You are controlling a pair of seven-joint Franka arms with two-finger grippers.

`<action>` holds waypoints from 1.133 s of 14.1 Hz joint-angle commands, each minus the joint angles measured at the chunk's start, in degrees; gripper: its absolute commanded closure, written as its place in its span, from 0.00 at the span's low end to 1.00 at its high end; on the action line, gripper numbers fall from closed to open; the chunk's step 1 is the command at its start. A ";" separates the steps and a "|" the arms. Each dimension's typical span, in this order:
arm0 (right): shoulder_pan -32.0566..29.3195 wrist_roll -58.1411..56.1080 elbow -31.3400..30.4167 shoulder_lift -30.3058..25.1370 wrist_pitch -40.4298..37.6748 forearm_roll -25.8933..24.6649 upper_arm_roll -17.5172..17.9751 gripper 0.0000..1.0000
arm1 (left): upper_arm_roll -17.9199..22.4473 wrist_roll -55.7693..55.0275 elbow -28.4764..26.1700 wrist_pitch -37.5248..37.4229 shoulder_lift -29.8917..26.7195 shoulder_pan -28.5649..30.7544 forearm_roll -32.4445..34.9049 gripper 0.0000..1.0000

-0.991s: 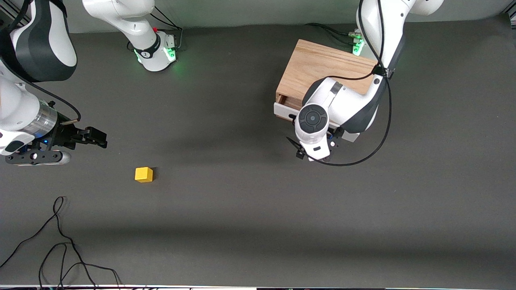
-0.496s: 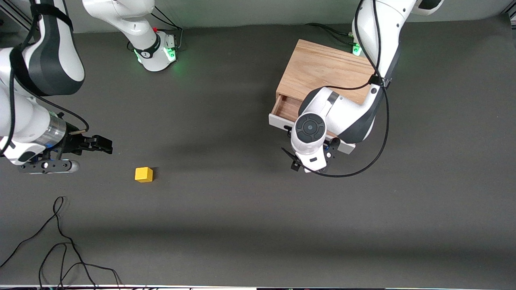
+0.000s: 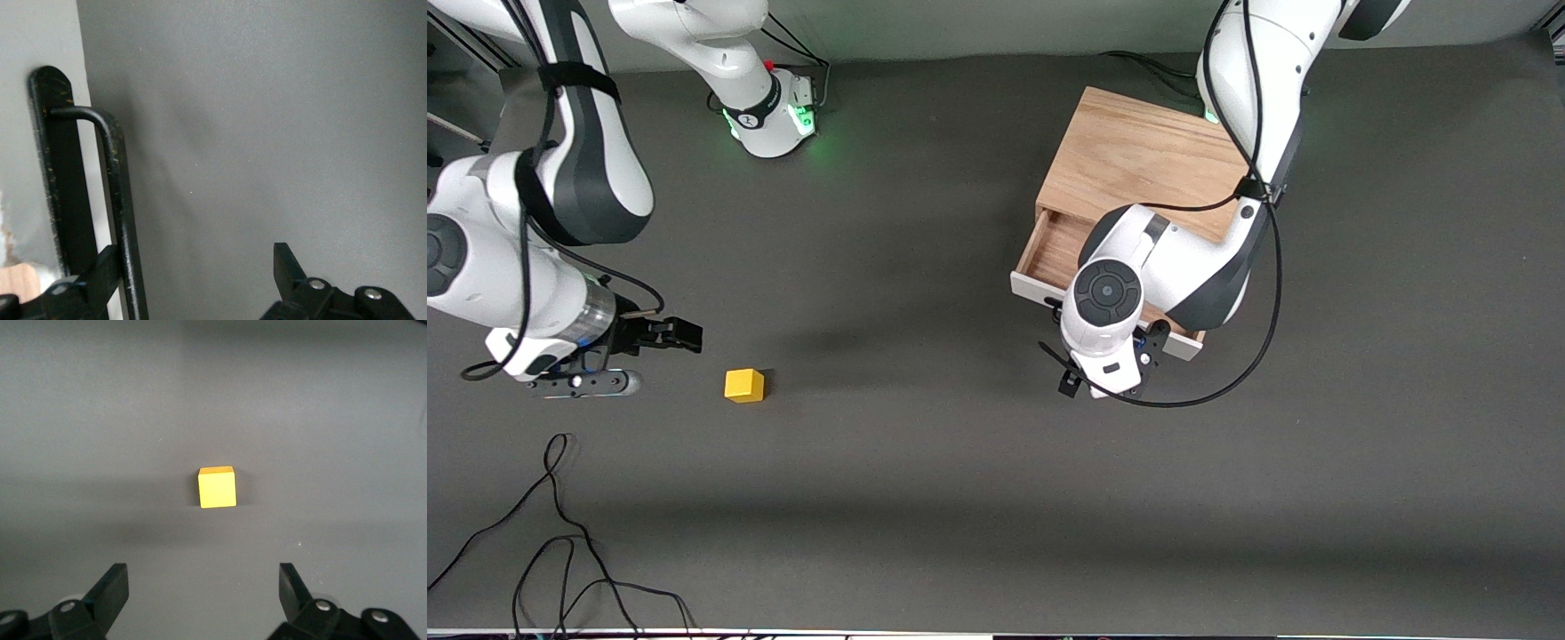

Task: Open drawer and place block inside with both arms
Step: 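Lower the right gripper over the yellow cube while the left gripper holds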

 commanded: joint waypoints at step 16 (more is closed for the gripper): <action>-0.41 -5.68 -13.87 12.04 30.11 0.81 -1.87 0.00 | 1.67 4.35 6.66 2.93 -3.72 1.92 7.02 0.00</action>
